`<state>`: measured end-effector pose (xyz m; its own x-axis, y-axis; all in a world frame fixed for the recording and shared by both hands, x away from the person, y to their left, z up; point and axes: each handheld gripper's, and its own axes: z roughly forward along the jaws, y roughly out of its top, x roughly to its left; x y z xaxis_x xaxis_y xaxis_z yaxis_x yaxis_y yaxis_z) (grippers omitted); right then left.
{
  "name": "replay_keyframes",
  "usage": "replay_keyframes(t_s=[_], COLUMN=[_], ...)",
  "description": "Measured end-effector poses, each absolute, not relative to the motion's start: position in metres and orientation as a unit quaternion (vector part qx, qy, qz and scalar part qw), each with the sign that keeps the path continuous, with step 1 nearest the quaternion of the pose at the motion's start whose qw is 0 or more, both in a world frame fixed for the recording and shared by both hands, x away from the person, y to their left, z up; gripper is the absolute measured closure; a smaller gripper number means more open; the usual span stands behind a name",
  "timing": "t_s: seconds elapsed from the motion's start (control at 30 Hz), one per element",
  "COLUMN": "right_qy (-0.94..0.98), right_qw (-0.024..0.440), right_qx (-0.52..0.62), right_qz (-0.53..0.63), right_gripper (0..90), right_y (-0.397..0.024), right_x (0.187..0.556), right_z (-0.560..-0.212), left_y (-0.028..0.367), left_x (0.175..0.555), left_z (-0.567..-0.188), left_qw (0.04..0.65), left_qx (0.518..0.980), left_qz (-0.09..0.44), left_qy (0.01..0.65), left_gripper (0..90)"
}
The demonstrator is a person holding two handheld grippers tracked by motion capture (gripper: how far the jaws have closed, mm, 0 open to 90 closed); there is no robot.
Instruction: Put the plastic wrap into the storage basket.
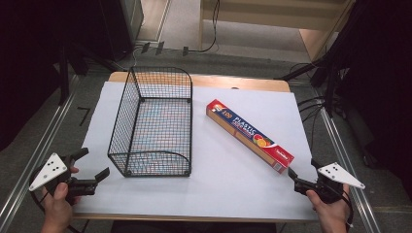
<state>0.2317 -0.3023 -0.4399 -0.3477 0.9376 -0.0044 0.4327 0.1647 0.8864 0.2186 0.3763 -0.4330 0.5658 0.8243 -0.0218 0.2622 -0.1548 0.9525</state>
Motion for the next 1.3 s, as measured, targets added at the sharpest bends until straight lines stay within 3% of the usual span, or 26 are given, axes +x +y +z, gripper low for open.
replay_keyframes(t_s=[0.53,0.73,1.3], right_qy=[0.748,0.779,0.837], right_qw=[0.264,0.241,0.173], right_qx=[0.460,0.447,0.410], right_qz=[0.399,0.368,0.319], right_gripper=[15.1,14.9,24.5], right_y=[-0.282,-0.263,-0.242], right_x=[0.263,0.291,0.344], right_z=[-0.421,-0.413,-0.409], left_y=[0.377,0.379,0.377], left_x=[0.217,0.216,0.216], left_z=[-0.434,-0.434,-0.433], left_qw=[0.527,0.528,0.526], left_qx=[0.712,0.709,0.712], left_qz=[0.266,0.266,0.267], left_qy=[0.381,0.384,0.381], left_gripper=[0.0,0.0,0.0])
